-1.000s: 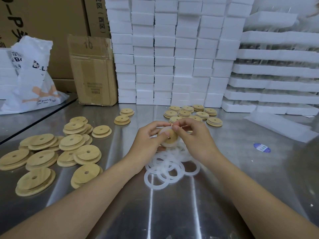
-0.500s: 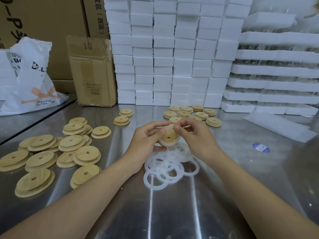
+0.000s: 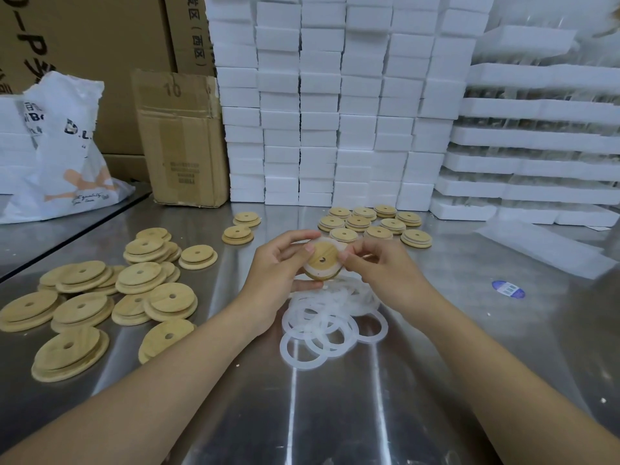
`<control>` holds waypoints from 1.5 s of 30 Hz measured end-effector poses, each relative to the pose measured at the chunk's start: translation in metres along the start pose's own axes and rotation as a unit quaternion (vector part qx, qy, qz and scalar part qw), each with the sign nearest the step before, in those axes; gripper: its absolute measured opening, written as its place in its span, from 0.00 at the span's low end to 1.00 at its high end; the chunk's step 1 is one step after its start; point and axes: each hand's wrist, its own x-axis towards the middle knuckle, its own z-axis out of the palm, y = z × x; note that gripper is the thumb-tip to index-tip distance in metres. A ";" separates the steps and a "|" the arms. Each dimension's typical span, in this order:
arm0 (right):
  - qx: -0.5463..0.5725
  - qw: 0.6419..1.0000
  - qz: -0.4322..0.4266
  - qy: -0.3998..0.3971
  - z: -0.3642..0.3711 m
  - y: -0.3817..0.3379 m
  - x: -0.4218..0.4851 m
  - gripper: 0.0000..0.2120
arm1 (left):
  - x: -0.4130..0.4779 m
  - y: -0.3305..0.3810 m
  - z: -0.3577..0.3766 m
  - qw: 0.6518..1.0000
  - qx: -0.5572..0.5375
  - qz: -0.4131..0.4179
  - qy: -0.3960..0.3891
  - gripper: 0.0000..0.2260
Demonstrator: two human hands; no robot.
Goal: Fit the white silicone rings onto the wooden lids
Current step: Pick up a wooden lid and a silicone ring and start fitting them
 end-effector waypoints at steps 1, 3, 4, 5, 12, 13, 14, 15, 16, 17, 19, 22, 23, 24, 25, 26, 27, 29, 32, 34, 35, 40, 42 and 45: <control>-0.003 1.000 0.002 -0.003 -0.001 0.000 -0.001 0.07 | 0.000 0.000 0.000 1.000 0.000 -0.001 -0.002 0.09; -0.005 1.000 0.012 -0.009 -0.003 0.001 -0.002 0.08 | 0.000 0.001 0.000 1.000 -0.004 -0.007 -0.005 0.09; -0.006 1.000 0.019 -0.011 -0.004 0.001 -0.002 0.08 | 0.000 0.002 0.000 1.000 -0.010 -0.012 -0.004 0.09; -0.007 1.000 0.024 -0.011 -0.005 0.000 -0.002 0.09 | 0.000 0.004 0.000 1.000 -0.016 -0.017 -0.002 0.09; 0.014 0.999 0.035 -0.033 -0.006 -0.007 -0.005 0.08 | 0.002 0.008 -0.003 1.000 -0.022 -0.021 0.004 0.09; 0.015 0.999 0.035 -0.028 -0.005 -0.007 -0.006 0.08 | 0.001 0.008 -0.003 0.999 -0.023 -0.022 0.006 0.09; 0.015 0.999 0.037 -0.023 -0.004 -0.008 -0.007 0.08 | 0.001 0.007 -0.003 0.999 -0.026 -0.023 0.008 0.09; 0.015 0.999 0.041 -0.018 -0.003 -0.008 -0.008 0.08 | 0.001 0.007 -0.003 0.999 -0.032 -0.024 0.010 0.09; 0.015 0.999 0.047 -0.014 -0.002 -0.008 -0.008 0.08 | 0.001 0.007 -0.003 0.999 -0.039 -0.026 0.010 0.09; 0.018 0.998 0.053 -0.012 -0.001 -0.008 -0.008 0.08 | 0.001 0.007 -0.003 0.998 -0.048 -0.027 0.009 0.09; 0.034 0.997 0.068 -0.010 -0.001 -0.010 -0.009 0.07 | 0.000 0.008 -0.003 0.997 -0.065 -0.029 0.000 0.11; 0.059 0.995 0.076 -0.017 -0.001 -0.014 -0.010 0.06 | -0.001 0.010 -0.001 0.997 -0.079 -0.026 -0.005 0.14; 0.061 0.995 0.078 -0.023 0.000 -0.015 -0.011 0.06 | -0.002 0.011 -0.001 0.996 -0.083 -0.024 0.001 0.14; 0.063 0.995 0.078 -0.030 0.001 -0.017 -0.012 0.06 | -0.002 0.012 -0.001 0.996 -0.090 -0.024 0.007 0.14; 0.062 0.994 0.078 -0.036 0.001 -0.019 -0.013 0.06 | -0.002 0.014 0.000 0.995 -0.097 -0.025 0.011 0.14; 0.060 0.994 0.077 -0.042 0.002 -0.021 -0.013 0.06 | -0.002 0.016 -0.001 0.994 -0.102 -0.025 0.016 0.14; 0.056 0.995 0.075 -0.047 0.003 -0.022 -0.013 0.06 | -0.002 0.017 -0.001 0.994 -0.105 -0.026 0.019 0.14; 0.053 0.995 0.073 -0.049 0.003 -0.024 -0.013 0.07 | -0.003 0.019 0.000 0.993 -0.112 -0.026 0.024 0.14; 0.065 0.994 0.078 -0.048 0.002 -0.024 -0.015 0.09 | -0.005 0.017 0.001 0.990 -0.137 -0.040 0.015 0.15; 0.080 0.993 0.080 -0.035 0.002 -0.022 -0.016 0.08 | -0.005 0.015 0.001 0.986 -0.157 -0.052 0.008 0.15; 0.082 0.993 0.084 -0.026 0.002 -0.021 -0.016 0.09 | -0.005 0.014 0.001 0.986 -0.159 -0.055 0.006 0.15; 0.080 0.993 0.084 0.000 0.003 -0.020 -0.013 0.11 | -0.003 0.015 0.000 0.996 -0.087 -0.033 -0.008 0.13; 0.072 0.995 0.074 0.003 0.002 -0.020 -0.014 0.12 | -0.004 0.017 0.001 0.999 -0.021 -0.009 -0.030 0.12; 0.070 0.997 0.024 -0.007 0.003 -0.020 -0.014 0.13 | -0.006 0.018 0.004 0.997 0.027 0.007 -0.069 0.15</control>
